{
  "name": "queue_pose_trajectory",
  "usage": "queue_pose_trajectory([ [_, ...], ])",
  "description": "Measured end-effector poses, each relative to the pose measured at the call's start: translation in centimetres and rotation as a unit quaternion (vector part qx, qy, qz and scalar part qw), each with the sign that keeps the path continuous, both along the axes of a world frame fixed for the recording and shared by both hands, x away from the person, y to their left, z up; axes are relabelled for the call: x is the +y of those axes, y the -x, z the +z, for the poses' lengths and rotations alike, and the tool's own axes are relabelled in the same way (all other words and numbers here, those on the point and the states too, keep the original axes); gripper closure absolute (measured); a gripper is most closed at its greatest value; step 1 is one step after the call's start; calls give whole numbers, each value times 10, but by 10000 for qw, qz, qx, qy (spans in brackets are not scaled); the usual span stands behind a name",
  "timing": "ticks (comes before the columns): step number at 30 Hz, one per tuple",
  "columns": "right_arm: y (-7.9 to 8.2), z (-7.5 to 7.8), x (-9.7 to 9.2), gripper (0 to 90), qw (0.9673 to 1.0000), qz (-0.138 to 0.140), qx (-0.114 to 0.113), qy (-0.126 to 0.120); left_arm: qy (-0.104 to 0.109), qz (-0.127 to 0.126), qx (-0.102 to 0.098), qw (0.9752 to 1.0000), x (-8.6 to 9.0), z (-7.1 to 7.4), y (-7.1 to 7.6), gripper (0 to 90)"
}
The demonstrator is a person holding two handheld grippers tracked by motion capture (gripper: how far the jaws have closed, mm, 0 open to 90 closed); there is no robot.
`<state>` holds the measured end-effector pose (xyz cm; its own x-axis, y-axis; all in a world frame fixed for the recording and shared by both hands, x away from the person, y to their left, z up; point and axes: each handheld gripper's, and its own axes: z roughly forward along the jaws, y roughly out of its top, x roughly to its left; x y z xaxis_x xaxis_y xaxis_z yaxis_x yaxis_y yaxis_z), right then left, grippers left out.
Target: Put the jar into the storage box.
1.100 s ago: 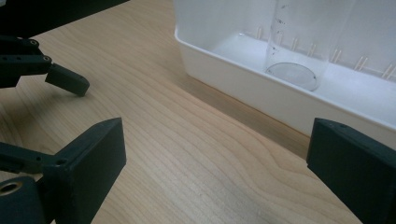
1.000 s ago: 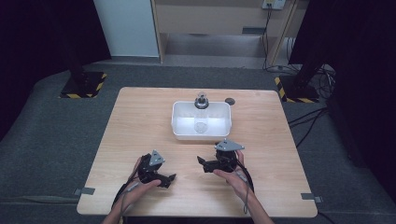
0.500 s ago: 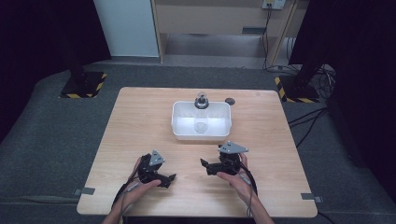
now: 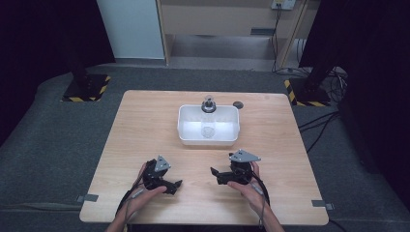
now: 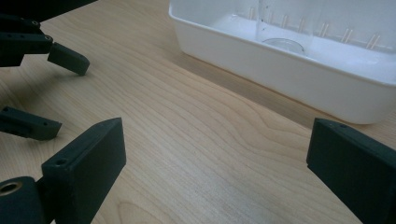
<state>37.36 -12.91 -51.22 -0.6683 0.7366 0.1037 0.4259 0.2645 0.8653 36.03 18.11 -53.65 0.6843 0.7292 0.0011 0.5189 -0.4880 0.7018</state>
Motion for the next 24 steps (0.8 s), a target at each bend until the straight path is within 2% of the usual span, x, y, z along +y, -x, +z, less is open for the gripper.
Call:
queue_pose_trajectory([
  [24, 11, -4, -12, 48, 10000, -55, 60, -12, 2, 1, -1, 10000, 0, 0, 0, 0],
])
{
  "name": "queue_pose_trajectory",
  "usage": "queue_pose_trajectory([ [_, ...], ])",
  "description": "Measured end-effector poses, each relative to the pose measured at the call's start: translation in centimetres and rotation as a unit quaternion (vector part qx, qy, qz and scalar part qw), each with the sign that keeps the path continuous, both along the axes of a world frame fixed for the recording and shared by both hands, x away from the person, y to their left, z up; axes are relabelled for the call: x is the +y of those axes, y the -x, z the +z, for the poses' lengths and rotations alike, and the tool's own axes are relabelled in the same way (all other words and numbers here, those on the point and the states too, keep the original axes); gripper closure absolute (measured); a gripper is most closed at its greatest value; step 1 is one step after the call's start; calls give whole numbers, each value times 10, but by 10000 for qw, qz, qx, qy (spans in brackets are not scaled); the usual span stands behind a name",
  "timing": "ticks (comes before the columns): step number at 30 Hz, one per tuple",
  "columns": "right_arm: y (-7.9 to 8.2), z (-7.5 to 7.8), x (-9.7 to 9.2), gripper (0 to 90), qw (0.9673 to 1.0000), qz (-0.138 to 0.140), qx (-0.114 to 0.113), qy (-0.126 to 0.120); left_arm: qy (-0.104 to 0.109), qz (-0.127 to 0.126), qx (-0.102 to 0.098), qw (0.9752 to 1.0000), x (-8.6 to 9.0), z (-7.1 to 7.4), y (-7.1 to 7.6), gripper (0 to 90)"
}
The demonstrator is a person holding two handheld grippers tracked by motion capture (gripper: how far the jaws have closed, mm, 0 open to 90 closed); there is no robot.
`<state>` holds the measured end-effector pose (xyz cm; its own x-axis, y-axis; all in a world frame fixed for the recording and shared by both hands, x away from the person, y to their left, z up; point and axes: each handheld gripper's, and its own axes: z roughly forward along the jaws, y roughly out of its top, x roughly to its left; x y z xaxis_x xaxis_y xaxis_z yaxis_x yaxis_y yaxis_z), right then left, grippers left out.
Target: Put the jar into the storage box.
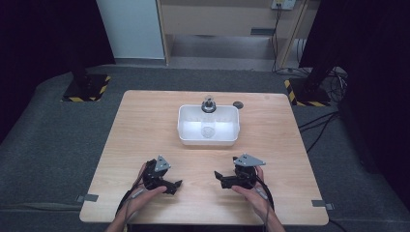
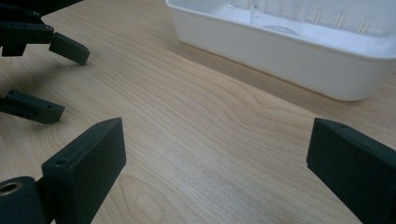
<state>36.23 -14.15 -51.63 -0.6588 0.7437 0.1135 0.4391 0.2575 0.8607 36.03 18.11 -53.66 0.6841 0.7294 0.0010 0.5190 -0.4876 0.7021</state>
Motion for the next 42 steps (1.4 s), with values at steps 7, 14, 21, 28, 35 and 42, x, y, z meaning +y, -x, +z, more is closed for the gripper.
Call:
queue_pose_trajectory([
  [7, 2, -2, -4, 48, 10000, -27, 24, 7, -3, -3, 4, 10000, 0, 0, 0, 0],
  [14, 4, -3, -6, 49, 10000, -23, 26, -4, -2, -2, 3, 10000, 0, 0, 0, 0],
  [21, 6, -3, -9, 48, 10000, -38, 37, -11, -1, -2, 2, 10000, 0, 0, 0, 0],
  [28, 8, -4, -13, 49, 10000, -76, 33, -16, 0, 0, 1, 10000, 0, 0, 0, 0],
  [35, 10, -4, -15, 49, 9999, -98, 48, -30, -1, -1, 4, 10000, 0, 0, 0, 0],
  [42, 13, -3, -17, 49, 9999, -102, 16, -9, 0, -1, 5, 10000, 0, 0, 0, 0],
])
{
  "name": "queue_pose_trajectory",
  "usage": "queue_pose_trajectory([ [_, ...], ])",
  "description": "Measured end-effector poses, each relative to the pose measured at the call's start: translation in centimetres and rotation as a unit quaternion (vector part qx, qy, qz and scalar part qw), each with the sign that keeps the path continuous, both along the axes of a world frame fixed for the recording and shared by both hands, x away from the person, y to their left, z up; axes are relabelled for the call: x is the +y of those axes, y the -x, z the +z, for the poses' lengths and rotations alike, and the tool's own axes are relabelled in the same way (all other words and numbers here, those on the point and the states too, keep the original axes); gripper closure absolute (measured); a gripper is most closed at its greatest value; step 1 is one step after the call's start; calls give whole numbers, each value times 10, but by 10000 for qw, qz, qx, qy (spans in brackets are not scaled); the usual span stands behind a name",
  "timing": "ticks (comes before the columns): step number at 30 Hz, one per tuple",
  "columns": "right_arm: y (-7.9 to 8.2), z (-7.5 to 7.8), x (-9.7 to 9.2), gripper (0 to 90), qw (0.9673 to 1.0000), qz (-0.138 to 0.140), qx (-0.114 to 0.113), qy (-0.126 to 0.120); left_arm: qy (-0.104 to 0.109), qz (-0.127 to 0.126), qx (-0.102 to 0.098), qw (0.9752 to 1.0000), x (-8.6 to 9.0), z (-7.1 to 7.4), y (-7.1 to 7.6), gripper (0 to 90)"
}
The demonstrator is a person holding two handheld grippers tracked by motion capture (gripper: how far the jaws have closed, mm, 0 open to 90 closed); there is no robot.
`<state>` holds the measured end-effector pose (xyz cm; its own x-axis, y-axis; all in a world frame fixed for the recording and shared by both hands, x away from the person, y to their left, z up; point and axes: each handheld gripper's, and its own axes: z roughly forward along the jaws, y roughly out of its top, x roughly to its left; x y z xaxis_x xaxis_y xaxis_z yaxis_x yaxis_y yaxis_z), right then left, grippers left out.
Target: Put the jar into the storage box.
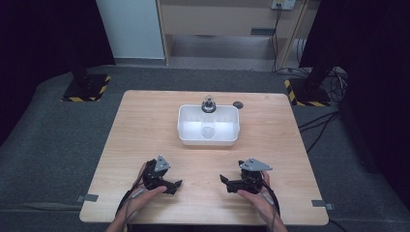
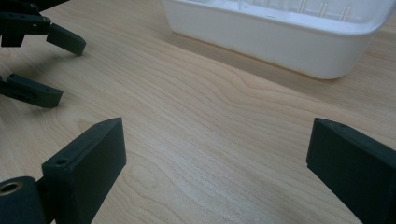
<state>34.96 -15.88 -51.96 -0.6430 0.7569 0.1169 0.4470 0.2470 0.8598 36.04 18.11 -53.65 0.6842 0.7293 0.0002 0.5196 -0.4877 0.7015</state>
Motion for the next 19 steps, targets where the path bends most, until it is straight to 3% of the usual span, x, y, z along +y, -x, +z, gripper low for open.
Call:
queue_pose_trajectory([
  [19, 1, -2, -4, 48, 10000, -48, 13, -4, 0, -1, -3, 10000, 0, 0, 0, 0],
])
